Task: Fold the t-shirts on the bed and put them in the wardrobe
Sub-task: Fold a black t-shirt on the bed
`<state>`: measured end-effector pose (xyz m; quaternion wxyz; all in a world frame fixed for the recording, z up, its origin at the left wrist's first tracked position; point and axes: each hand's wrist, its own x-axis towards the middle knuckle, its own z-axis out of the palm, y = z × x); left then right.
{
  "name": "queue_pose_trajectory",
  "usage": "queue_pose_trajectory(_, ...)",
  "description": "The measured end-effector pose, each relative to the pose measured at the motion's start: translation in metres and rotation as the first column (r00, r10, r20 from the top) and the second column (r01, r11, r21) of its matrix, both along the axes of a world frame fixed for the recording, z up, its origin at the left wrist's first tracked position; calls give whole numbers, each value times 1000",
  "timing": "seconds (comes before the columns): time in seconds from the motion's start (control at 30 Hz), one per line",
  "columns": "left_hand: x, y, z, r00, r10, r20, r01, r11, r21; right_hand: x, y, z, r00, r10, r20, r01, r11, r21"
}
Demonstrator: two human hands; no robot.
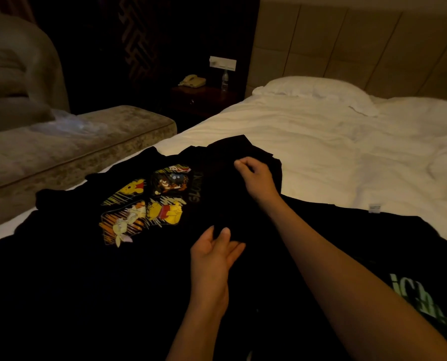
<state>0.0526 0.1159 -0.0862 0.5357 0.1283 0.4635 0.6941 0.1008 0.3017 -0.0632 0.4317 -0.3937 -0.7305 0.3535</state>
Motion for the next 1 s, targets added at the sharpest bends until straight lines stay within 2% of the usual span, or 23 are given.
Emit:
queue_pose_trajectory(0.13, 24, -5, 10, 964, -66, -256, 97, 990, 107, 47, -21, 25, 981, -94, -171, 93, 996, -13)
queue_pose_trajectory(0.23, 45, -11, 14, 887, -129, -443, 212, 967, 143, 96, -38, 39, 958, -168, -233, 169, 986, -15)
queue_pose_trajectory(0.4, 78, -23, 11, 638, -175, -750, 383, 917, 111, 184, -63, 36, 942, -274, -195, 254, 960, -120)
queue_pose_trajectory(0.43, 83, -25, 8, 573, -196, -796, 421, 903, 81, 201, -67, 32, 941, -277, -195, 246, 955, -167)
queue_pose_trajectory(0.5, 93, -28, 3, 387, -263, -884, 518, 855, -28, 233, -73, 23, 949, -268, -164, 221, 941, -257)
queue_pose_trajectory(0.57, 99, -31, -3, 218, -299, -929, 535, 833, -143, 262, -75, 12, 963, -260, -74, 223, 918, -328)
queue_pose_trajectory(0.7, 94, -25, -20, 30, -226, -974, 373, 906, -198, 284, -71, -1, 957, -268, 109, 289, 884, -367)
queue_pose_trajectory(0.83, 83, -15, -41, -79, -333, -939, 300, 891, -341, 258, -47, -20, 930, -207, 303, 297, 908, -294)
queue_pose_trajectory(0.9, 81, -12, -47, -111, -320, -941, 291, 895, -338, 237, -32, -29, 898, -181, 400, 301, 917, -260)
queue_pose_trajectory(1.0, 78, -8, -54, -131, -307, -943, 277, 902, -332, 209, -12, -37, 867, -169, 468, 325, 905, -274)
